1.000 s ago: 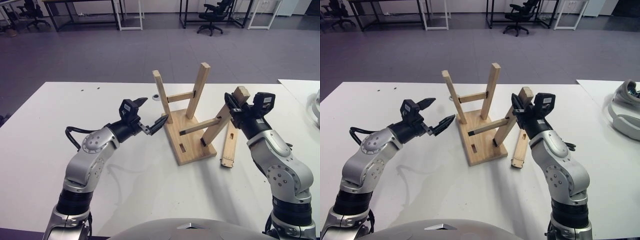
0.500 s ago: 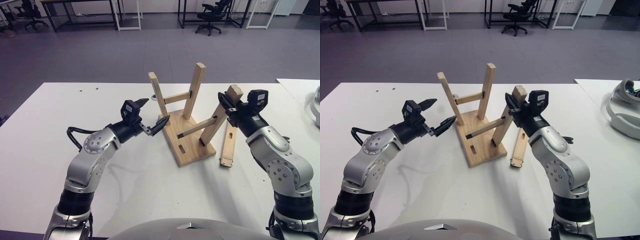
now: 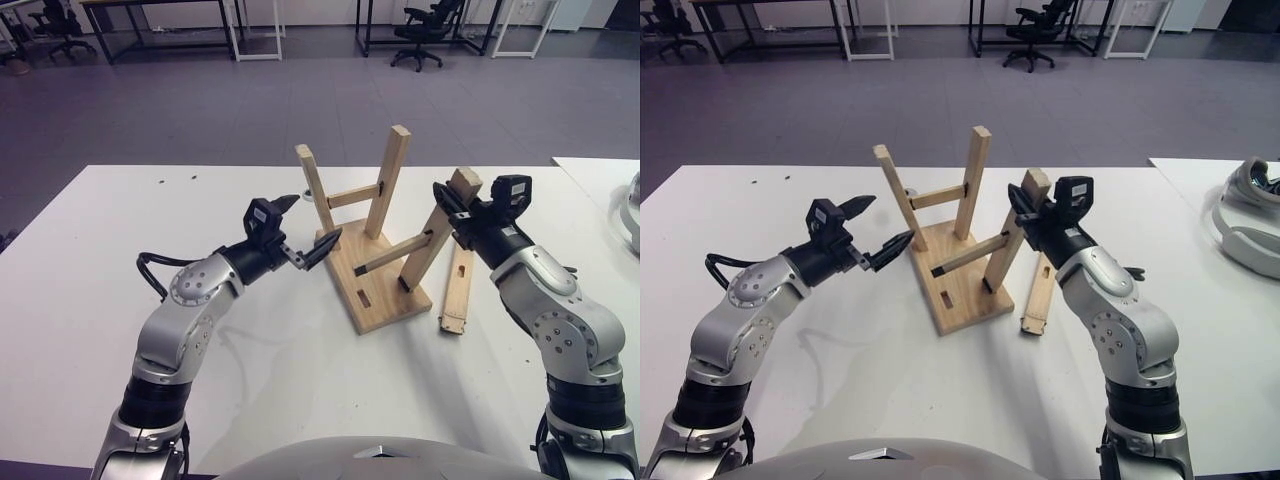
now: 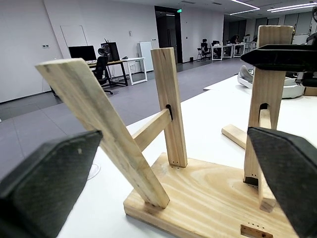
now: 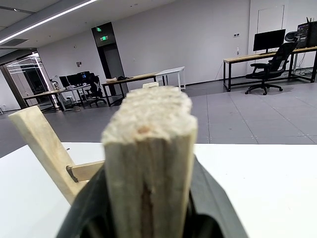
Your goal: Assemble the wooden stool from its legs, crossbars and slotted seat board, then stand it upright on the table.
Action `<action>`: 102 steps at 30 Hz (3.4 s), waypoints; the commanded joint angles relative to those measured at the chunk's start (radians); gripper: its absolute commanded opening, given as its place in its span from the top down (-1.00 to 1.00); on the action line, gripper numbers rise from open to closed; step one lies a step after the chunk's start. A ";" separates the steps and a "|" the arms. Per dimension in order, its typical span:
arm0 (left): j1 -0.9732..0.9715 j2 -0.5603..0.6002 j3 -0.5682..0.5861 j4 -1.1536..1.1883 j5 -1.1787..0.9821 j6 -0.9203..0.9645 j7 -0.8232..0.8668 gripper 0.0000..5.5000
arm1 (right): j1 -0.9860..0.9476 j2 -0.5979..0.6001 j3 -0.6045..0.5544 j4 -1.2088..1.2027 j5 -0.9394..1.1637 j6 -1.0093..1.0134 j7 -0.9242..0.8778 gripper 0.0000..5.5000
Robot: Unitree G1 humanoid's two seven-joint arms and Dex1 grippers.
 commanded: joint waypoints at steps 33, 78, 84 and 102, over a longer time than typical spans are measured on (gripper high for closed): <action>-0.035 0.000 -0.034 0.035 0.018 -0.021 -0.038 -0.96 | -0.046 0.104 -0.137 -0.023 0.032 -0.011 0.054 -0.59; -0.425 -0.230 -0.409 0.520 0.265 0.168 -0.205 0.03 | 0.019 0.125 -0.212 -0.014 0.063 -0.211 0.151 -0.60; -0.422 -0.228 -0.418 0.516 0.270 0.171 -0.222 0.41 | 0.021 0.127 -0.211 -0.003 0.052 -0.226 0.156 -0.60; -0.451 -0.092 -0.038 0.161 -0.132 0.373 -0.399 0.85 | -0.054 -0.007 -0.331 -0.048 0.458 -0.108 0.317 -0.60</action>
